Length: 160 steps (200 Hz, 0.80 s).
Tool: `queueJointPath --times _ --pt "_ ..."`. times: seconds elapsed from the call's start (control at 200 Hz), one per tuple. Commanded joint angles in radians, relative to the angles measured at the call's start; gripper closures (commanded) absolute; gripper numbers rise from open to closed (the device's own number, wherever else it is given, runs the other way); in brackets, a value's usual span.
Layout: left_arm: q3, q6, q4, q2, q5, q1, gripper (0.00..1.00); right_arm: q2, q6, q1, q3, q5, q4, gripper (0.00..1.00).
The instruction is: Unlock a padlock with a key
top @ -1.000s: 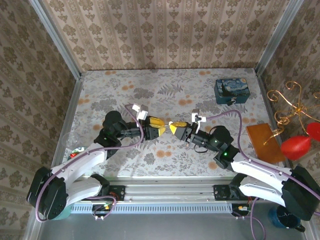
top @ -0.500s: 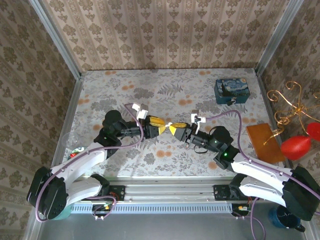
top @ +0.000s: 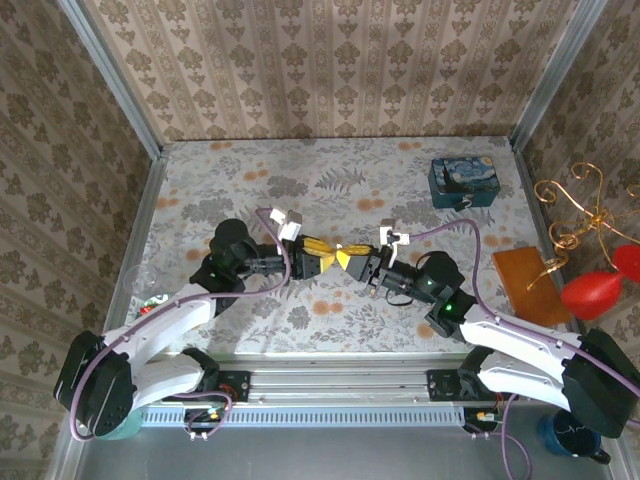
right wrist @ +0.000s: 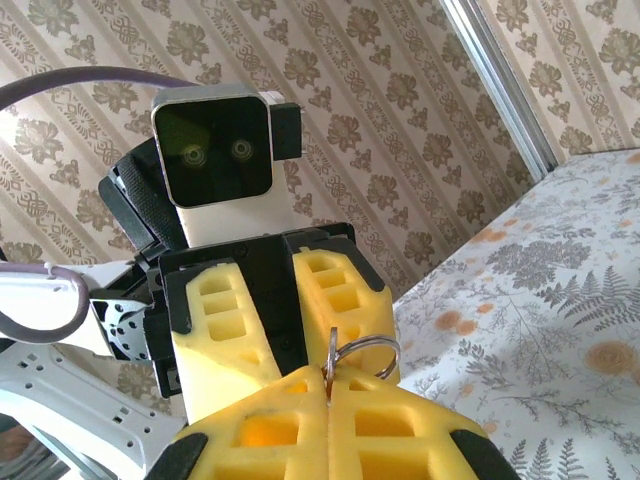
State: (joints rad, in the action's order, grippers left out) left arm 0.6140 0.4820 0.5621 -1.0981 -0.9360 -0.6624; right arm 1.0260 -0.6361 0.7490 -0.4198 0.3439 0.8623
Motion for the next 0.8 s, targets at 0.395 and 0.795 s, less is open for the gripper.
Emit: queueJointPath --times 0.395,0.795 --pt "0.031 -0.057 -0.042 0.039 0.036 -0.004 0.96 -0.016 0.034 0.01 -0.028 -0.029 -0.056 1.0" --pt "0.054 -0.235 -0.331 0.129 0.158 0.021 1.0 -0.181 0.259 0.009 -0.134 -0.176 -0.52 0.54"
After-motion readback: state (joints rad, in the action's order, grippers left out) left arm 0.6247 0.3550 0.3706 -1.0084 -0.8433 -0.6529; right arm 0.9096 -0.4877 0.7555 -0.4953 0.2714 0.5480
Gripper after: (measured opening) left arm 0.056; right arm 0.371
